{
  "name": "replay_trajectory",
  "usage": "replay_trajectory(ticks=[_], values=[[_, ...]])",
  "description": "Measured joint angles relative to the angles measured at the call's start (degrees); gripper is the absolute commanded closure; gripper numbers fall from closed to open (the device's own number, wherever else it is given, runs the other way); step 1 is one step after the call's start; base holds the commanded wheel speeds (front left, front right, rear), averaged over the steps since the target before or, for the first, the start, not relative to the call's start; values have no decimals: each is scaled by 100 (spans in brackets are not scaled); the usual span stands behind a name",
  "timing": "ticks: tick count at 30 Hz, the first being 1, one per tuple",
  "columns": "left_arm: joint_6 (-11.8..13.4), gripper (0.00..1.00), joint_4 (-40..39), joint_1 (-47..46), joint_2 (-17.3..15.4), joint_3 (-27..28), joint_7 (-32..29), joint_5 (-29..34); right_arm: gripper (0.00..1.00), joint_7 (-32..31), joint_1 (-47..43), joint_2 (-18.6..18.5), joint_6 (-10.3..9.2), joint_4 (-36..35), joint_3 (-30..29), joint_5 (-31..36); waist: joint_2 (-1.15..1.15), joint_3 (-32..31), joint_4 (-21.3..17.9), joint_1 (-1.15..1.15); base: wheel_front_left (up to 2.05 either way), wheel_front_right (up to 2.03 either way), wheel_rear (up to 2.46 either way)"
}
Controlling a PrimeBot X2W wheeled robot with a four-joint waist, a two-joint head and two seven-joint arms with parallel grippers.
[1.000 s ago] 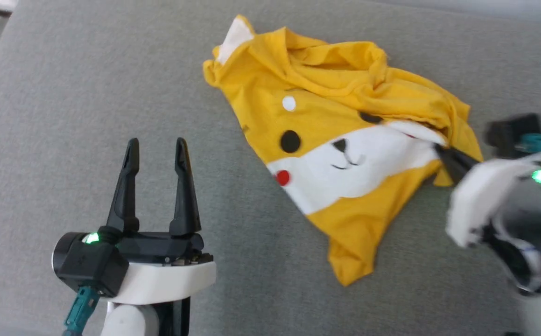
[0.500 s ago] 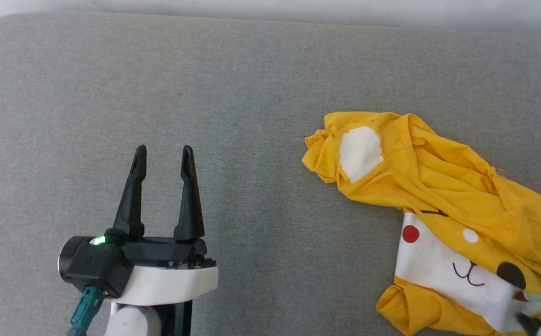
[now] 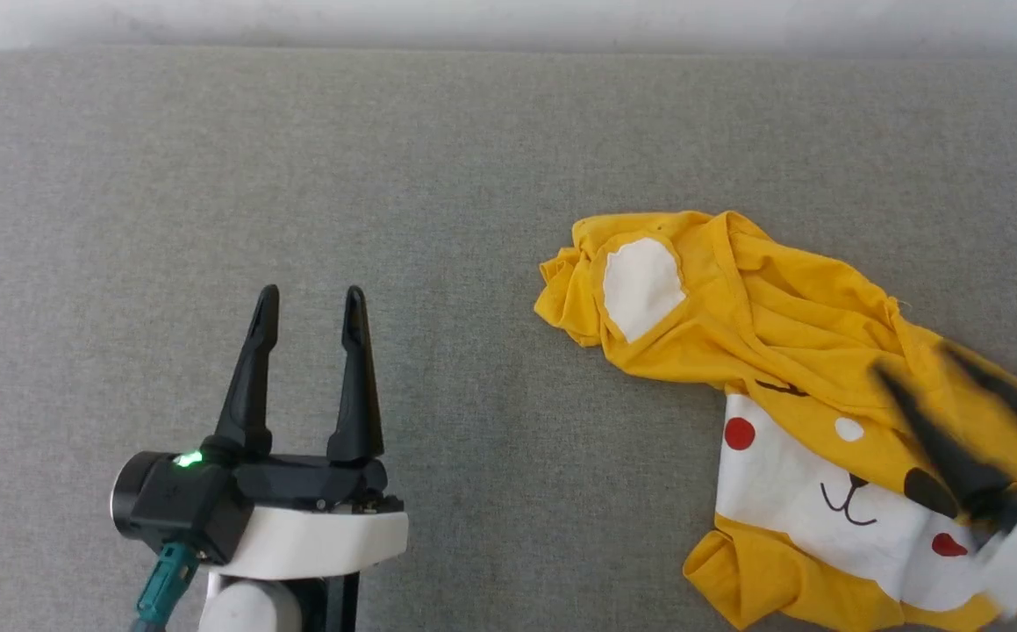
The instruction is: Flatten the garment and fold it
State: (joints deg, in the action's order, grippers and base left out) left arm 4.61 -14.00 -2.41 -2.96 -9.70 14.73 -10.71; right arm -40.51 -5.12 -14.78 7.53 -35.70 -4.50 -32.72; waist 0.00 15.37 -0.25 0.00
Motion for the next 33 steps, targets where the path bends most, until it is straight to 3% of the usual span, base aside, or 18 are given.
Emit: replay_trajectory(ticks=[4, 7, 16, 17, 18, 19, 20, 24, 33], values=[[-2, 0, -16, -5, 1, -23, 0, 7, 0, 237, 623, -82, 1, 210, -736, 623, 0, 134, 25, 1, 0, 0, 0], [-1, 0, -21, -35, 1, -56, 0, 7, 0, 202, 851, -187, 1, 606, -902, 1055, 0, 262, 70, 1, 0, 0, 0], [4, 0, -36, -193, 1, -130, 0, 7, 0, -205, 1093, -632, 0, 2121, -452, 1295, 0, 637, 279, 2, 0, 0, 0], [4, 0, -35, -211, 1, -142, 0, 5, 12, -238, 1123, -632, 1, 2261, -390, 1293, 0, 663, 306, 1, 0, 0, 0], [4, 0, -30, -237, 0, -149, 0, 4, 59, -285, 1137, -669, 0, 2373, -292, 1302, 0, 686, 334, 2, 0, 0, 0], [4, 0, -26, -273, 1, -149, 0, 4, 83, -291, 1153, -676, 1, 2473, -238, 1301, 0, 706, 362, 2, 0, 0, 0], [5, 0, -26, -288, 1, -148, 0, 3, 100, -289, 1196, -644, 1, 2554, -248, 1300, 0, 724, 386, 2, 0, 0, 0], [52, 0, -27, -303, 0, -148, 0, -35, 100, -222, 1454, -713, 1, 2519, -201, 1312, 0, 762, 464, 1, 0, 0, 0], [157, 0, -56, -416, -1, -237, 0, -210, 100, -221, 3121, -1670, 1, 1911, 113, 1317, 0, 945, 668, 0, 0, 0, 0]])
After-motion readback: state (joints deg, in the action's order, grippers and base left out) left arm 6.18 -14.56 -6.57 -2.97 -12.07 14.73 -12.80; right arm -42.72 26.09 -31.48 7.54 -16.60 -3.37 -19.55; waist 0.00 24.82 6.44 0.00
